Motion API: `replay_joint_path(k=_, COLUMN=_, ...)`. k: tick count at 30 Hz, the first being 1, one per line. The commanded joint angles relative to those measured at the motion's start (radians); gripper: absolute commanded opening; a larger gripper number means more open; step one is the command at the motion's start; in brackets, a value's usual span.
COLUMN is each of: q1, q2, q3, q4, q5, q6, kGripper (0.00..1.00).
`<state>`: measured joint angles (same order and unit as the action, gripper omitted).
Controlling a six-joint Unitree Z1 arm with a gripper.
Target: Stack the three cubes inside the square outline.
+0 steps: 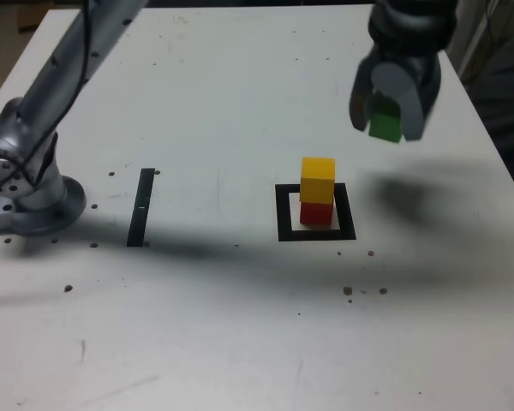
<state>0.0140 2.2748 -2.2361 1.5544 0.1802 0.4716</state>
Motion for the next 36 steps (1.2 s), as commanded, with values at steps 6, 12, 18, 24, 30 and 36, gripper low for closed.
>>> replay_joint_path(k=6, q1=-0.002, q2=-0.096, q3=0.083, q4=0.023, q5=-0.031, q6=-0.108, kGripper=0.30)
replay_joint_path(k=12, q1=-0.002, q2=-0.187, q3=0.193, q4=0.020, q5=-0.068, q6=-0.196, kGripper=0.30)
replay_joint_path(k=18, q1=-0.002, q2=-0.251, q3=0.273, q4=0.020, q5=-0.116, q6=-0.249, kGripper=0.30)
replay_joint_path(k=24, q1=-0.005, q2=-0.267, q3=0.334, q4=0.014, q5=-0.155, q6=-0.295, kGripper=0.30)
replay_joint_path(k=30, q1=-0.023, q2=-0.272, q3=0.353, q4=0.005, q5=-0.166, q6=-0.313, kGripper=0.30)
replay_joint_path(k=36, q1=-0.040, q2=-0.266, q3=0.370, q4=-0.021, q5=-0.183, q6=-0.323, kGripper=0.30)
